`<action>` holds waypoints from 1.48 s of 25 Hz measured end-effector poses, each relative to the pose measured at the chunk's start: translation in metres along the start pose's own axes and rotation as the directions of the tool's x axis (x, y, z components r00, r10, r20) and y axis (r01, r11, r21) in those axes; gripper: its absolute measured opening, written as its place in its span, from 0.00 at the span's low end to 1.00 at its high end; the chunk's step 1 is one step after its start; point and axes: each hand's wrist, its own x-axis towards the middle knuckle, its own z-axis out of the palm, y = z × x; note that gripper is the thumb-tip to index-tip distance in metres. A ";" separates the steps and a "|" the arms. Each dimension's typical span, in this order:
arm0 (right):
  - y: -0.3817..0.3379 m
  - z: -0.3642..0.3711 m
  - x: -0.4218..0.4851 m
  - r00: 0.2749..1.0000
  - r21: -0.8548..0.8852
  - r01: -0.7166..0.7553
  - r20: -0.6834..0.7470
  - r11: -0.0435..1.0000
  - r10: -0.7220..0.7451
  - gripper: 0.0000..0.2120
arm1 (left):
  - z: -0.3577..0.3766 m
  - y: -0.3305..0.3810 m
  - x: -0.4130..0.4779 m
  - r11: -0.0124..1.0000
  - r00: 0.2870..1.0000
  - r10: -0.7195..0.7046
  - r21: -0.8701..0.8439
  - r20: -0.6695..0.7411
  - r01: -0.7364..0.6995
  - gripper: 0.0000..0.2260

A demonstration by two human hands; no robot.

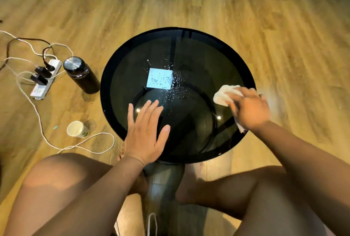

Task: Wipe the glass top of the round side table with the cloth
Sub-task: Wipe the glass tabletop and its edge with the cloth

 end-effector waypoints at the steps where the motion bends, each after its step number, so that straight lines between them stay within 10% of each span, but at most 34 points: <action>1: 0.009 0.001 0.013 0.995 0.029 -0.098 0.015 0.995 0.097 0.17 | 0.000 0.001 -0.001 1.000 1.000 0.005 -0.006 -0.001 -0.005 0.25; 6: -0.021 0.006 0.026 0.940 0.222 -0.324 -0.030 0.919 0.339 0.15 | 0.000 0.000 0.000 0.999 1.000 0.024 -0.028 -0.011 -0.025 0.25; 15: -0.193 -0.027 -0.075 0.989 0.391 0.150 -0.060 0.908 -0.138 0.14 | -0.002 -0.003 0.000 0.993 0.995 -0.036 -0.115 -0.091 0.025 0.24; 19: -0.158 -0.019 -0.069 0.909 0.294 0.414 -0.095 0.861 -0.405 0.14 | -0.016 -0.020 0.014 0.998 0.993 -0.068 0.007 -0.096 0.069 0.25; 23: -0.076 0.002 -0.033 0.953 0.143 0.299 -0.102 0.944 -0.286 0.15 | -0.021 -0.041 0.035 0.986 0.995 -0.104 0.133 0.000 0.103 0.27; 29: -0.055 -0.002 0.028 0.942 0.250 -0.313 -0.043 0.916 0.334 0.16 | -0.016 -0.048 0.037 0.985 0.986 -0.160 0.054 -0.044 0.162 0.27; 37: -0.252 -0.021 -0.023 0.987 0.450 0.124 -0.152 0.885 -0.061 0.16 | -0.015 -0.054 0.032 0.969 0.962 -0.193 -0.191 -0.194 0.156 0.25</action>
